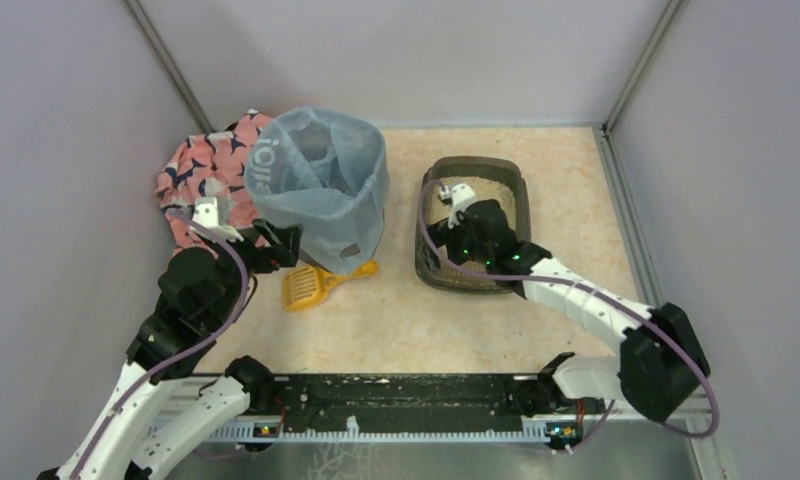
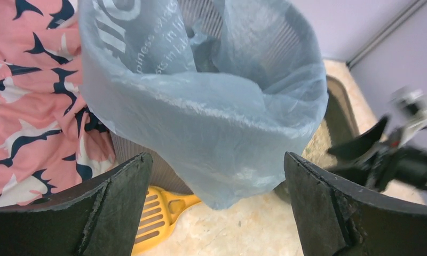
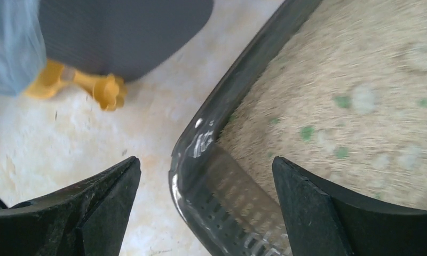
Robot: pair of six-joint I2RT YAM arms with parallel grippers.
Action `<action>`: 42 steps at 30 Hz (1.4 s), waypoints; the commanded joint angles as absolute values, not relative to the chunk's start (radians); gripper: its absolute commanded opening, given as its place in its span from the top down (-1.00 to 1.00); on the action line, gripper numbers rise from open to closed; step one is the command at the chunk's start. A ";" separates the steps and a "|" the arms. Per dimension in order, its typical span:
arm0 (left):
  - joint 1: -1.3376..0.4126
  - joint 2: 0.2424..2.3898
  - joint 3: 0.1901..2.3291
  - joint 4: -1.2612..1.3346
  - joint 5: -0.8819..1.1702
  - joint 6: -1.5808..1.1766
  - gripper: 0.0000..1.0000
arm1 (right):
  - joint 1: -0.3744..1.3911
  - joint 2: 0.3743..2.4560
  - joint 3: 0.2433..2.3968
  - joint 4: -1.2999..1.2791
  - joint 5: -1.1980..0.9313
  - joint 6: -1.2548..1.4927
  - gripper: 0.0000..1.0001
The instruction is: Clean the litter box
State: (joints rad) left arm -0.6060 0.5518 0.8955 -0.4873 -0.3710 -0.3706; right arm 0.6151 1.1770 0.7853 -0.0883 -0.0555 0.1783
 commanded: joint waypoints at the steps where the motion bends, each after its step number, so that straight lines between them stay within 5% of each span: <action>1: -0.606 0.547 0.900 -0.451 -0.411 -0.417 -0.95 | 0.729 1.302 0.819 -0.042 -0.134 0.077 -0.87; 13: -0.605 0.447 0.821 -0.438 -0.435 -0.422 -0.95 | 0.903 1.500 0.938 -0.008 -0.108 0.052 -0.87; 21: -0.604 0.445 0.856 -0.437 -0.426 -0.388 -0.96 | 0.992 1.374 0.988 -0.046 0.020 0.052 -0.84; 42: -0.605 0.458 0.905 -0.502 -0.404 -0.393 -0.97 | 0.889 1.616 0.867 0.369 -0.244 0.122 -0.80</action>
State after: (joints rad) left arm -0.6060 0.4717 0.8852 -0.4637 -0.3920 -0.4053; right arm 0.9447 1.6047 0.8646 0.2054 -0.1627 0.0910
